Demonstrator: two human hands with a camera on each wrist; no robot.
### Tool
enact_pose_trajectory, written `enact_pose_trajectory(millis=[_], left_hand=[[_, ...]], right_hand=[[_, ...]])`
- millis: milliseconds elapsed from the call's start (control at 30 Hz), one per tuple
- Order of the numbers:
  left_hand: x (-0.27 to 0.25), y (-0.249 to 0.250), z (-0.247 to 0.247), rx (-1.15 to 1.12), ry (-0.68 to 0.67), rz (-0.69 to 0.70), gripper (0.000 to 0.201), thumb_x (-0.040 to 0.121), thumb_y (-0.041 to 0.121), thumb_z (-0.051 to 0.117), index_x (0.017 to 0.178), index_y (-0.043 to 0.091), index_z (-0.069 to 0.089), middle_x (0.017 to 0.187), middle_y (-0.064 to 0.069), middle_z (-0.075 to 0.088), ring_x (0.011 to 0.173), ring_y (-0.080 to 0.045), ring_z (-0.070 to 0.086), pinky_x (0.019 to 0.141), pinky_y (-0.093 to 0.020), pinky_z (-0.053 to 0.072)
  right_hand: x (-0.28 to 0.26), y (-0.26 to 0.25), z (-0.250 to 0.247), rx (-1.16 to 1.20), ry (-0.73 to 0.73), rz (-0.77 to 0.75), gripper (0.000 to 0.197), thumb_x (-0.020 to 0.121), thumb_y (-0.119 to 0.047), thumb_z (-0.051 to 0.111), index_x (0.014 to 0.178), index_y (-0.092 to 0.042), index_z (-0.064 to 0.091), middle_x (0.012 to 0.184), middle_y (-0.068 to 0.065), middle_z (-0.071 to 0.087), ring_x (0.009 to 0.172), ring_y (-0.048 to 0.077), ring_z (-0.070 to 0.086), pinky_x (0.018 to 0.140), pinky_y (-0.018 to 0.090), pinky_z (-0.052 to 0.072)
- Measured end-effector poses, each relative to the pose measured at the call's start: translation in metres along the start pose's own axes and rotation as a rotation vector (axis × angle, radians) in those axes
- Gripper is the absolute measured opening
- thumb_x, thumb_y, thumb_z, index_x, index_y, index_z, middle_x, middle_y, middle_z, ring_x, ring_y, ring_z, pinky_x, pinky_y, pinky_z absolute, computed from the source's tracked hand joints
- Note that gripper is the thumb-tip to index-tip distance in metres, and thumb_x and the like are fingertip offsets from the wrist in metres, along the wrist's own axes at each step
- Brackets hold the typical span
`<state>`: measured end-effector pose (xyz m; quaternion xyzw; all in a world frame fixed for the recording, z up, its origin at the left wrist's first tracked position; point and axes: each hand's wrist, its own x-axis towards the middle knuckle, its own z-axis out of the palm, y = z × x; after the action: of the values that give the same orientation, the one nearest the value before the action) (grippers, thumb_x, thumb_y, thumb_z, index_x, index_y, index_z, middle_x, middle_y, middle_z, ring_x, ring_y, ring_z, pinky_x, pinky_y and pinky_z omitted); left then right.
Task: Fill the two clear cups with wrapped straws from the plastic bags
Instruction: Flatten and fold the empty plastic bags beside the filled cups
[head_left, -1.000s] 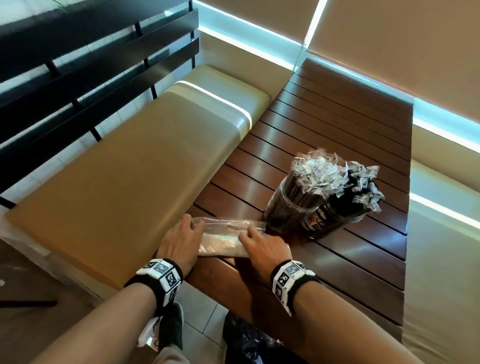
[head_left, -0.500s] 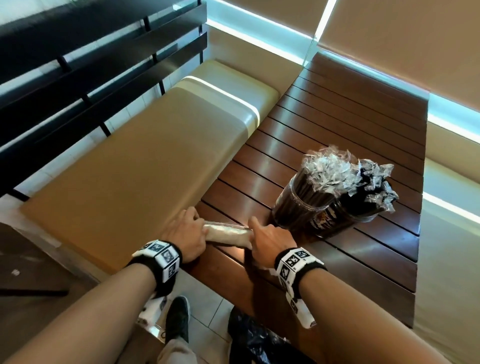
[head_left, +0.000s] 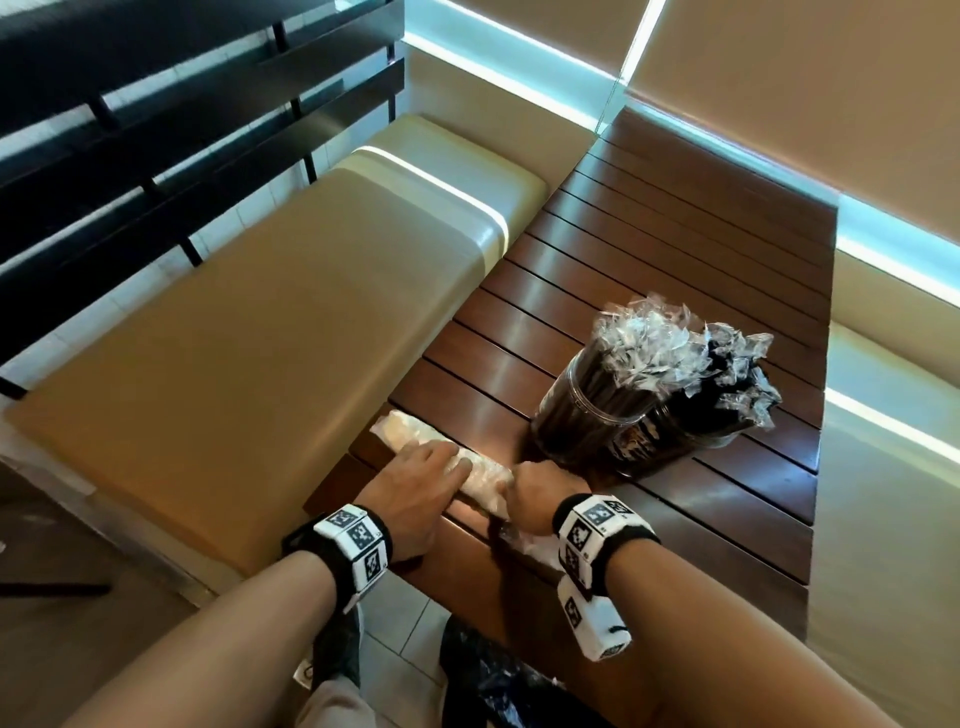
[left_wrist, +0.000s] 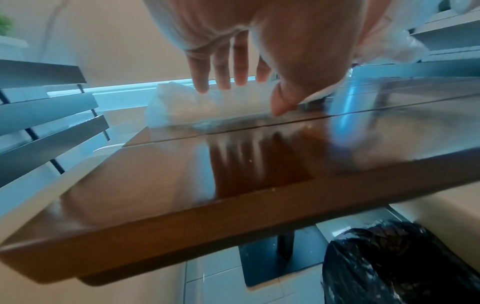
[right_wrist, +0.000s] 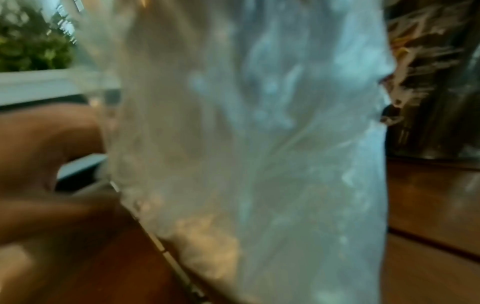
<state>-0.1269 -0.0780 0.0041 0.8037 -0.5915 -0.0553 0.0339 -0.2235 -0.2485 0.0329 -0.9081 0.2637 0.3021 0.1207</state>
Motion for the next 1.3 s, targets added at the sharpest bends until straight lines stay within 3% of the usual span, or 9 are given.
enact_pose_trajectory(millis=[67,167,400,633,800,933,1033,1167,1300], left_hand=[[-0.004,0.005,0.001,0.07,-0.044,0.003,0.071,0.066,0.047,0.072,0.126,0.013,0.054,0.129,-0.016,0.053,0.118,-0.035,0.052,0.097,-0.052,0.046],[-0.011,0.02,0.008,-0.002,-0.055,-0.103,0.073,0.073,0.068,0.059,0.121,0.013,0.061,0.126,-0.011,0.052,0.104,-0.029,0.055,0.079,-0.044,0.05],[-0.018,0.007,0.017,-0.571,-0.023,-0.326,0.038,0.084,0.05,0.064,0.091,0.013,0.071,0.132,0.011,0.032,0.084,-0.012,0.061,0.082,-0.032,0.053],[-0.016,0.002,0.008,-0.771,0.086,-0.597,0.027,0.077,0.034,0.078,0.086,0.012,0.065,0.113,0.003,0.044,0.082,-0.008,0.06,0.081,-0.024,0.051],[-0.005,-0.018,0.014,-1.128,0.1,-0.866,0.11,0.055,0.034,0.091,0.142,0.029,0.024,0.123,0.004,0.046,0.091,-0.014,0.069,0.089,-0.037,0.055],[0.015,-0.028,0.002,-1.378,0.068,-0.861,0.119,0.068,0.025,0.087,0.154,0.025,0.005,0.129,0.004,0.057,0.115,-0.019,0.059,0.103,-0.045,0.045],[0.027,-0.028,-0.004,-1.421,0.016,-0.877,0.104,0.076,0.012,0.081,0.154,0.017,0.012,0.122,-0.003,0.061,0.113,-0.022,0.059,0.101,-0.042,0.045],[0.032,-0.019,-0.006,-1.354,-0.029,-0.791,0.042,0.083,0.003,0.07,0.121,0.018,0.061,0.107,-0.009,0.069,0.1,-0.024,0.066,0.093,-0.048,0.053],[0.027,-0.021,-0.012,-1.408,0.059,-0.784,0.032,0.084,-0.006,0.062,0.102,0.021,0.066,0.1,-0.009,0.072,0.089,-0.023,0.07,0.082,-0.043,0.059]], right_hand=[[-0.001,0.0,0.003,0.137,-0.039,0.041,0.042,0.094,-0.048,0.045,0.115,-0.014,0.061,0.12,0.012,0.065,0.108,0.03,0.063,0.087,0.036,0.051],[-0.007,-0.008,0.006,0.42,-0.008,0.013,0.046,0.089,-0.047,0.06,0.121,-0.017,0.046,0.122,0.01,0.062,0.109,0.027,0.061,0.091,0.035,0.049],[-0.02,-0.016,-0.001,0.627,-0.068,-0.293,0.061,0.08,-0.032,0.076,0.135,-0.027,0.051,0.111,-0.002,0.065,0.099,0.014,0.064,0.091,0.036,0.055],[-0.002,-0.033,0.007,0.471,0.159,-0.086,0.023,0.082,-0.051,0.07,0.086,-0.029,0.068,0.083,-0.01,0.064,0.077,0.01,0.064,0.071,0.032,0.056],[0.002,-0.04,0.014,0.496,0.102,0.025,0.035,0.078,-0.052,0.072,0.094,-0.028,0.053,0.095,-0.004,0.062,0.082,0.015,0.061,0.063,0.029,0.045],[0.004,-0.039,0.011,0.498,0.06,0.027,0.032,0.081,-0.041,0.075,0.099,-0.023,0.056,0.1,-0.001,0.063,0.084,0.015,0.06,0.058,0.025,0.04],[0.005,-0.039,0.013,0.473,0.043,0.002,0.03,0.08,-0.038,0.072,0.099,-0.024,0.054,0.103,0.002,0.065,0.089,0.021,0.063,0.069,0.027,0.049],[0.006,-0.032,0.014,0.503,-0.019,-0.065,0.035,0.083,-0.042,0.067,0.111,-0.022,0.059,0.103,0.002,0.068,0.094,0.022,0.065,0.079,0.03,0.053],[0.005,-0.022,0.004,0.616,-0.097,-0.112,0.035,0.091,-0.048,0.06,0.11,-0.019,0.061,0.107,0.002,0.066,0.1,0.019,0.063,0.085,0.033,0.051]])
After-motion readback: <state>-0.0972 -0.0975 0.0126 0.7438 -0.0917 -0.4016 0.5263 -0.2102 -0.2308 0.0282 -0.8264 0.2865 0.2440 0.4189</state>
